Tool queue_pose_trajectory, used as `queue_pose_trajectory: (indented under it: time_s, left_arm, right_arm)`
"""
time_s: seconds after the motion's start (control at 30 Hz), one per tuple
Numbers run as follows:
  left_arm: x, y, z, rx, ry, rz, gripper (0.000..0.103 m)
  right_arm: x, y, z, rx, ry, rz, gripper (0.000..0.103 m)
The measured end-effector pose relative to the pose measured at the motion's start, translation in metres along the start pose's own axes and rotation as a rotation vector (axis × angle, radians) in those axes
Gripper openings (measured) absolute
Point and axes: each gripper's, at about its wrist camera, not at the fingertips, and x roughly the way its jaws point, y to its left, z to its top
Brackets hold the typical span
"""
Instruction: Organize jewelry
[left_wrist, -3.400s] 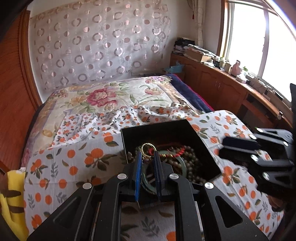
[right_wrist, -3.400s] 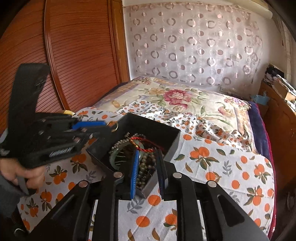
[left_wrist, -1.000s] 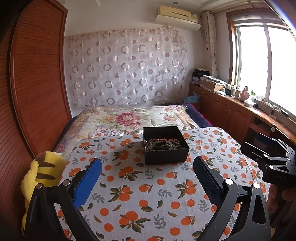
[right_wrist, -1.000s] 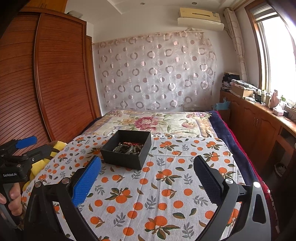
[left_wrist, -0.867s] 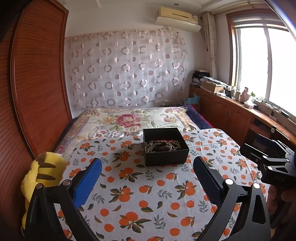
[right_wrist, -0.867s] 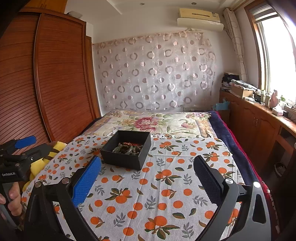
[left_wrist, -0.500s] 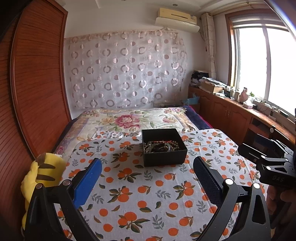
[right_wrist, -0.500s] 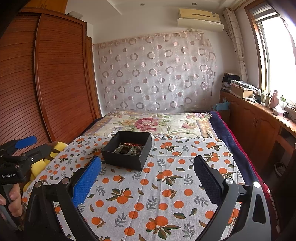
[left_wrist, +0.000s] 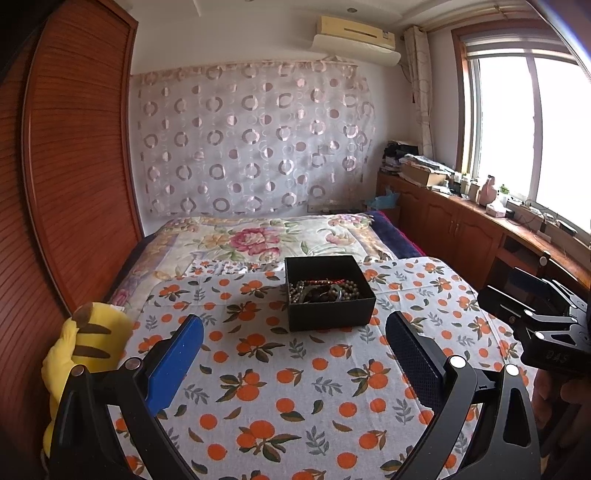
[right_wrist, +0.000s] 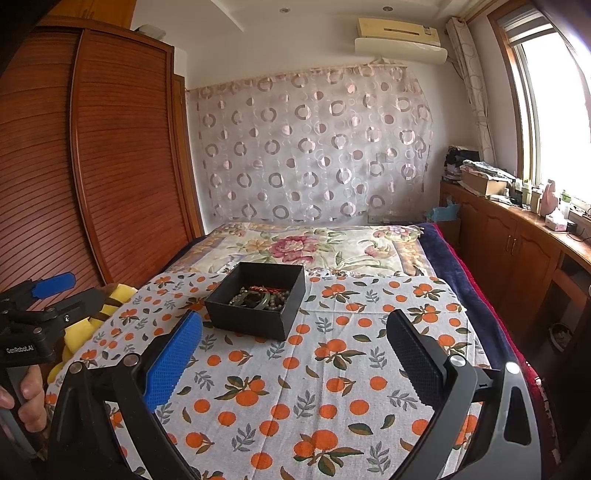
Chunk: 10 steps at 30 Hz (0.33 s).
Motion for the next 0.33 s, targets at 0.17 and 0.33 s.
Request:
queue_pose_trajectory:
  time_s: [0.17, 0.33]
  left_arm:
    - [-0.0004, -0.0009, 0.0001, 0.001, 0.003, 0.001, 0.095]
    - [-0.0023, -0.0027, 0.0005, -0.002, 0.004, -0.004, 0.095]
  right_arm:
    - [-0.0010, 0.0019, 0.0006, 0.001, -0.002, 0.000, 0.101]
    - [-0.0011, 0.0014, 0.0002, 0.000, -0.003, 0.000, 0.101]
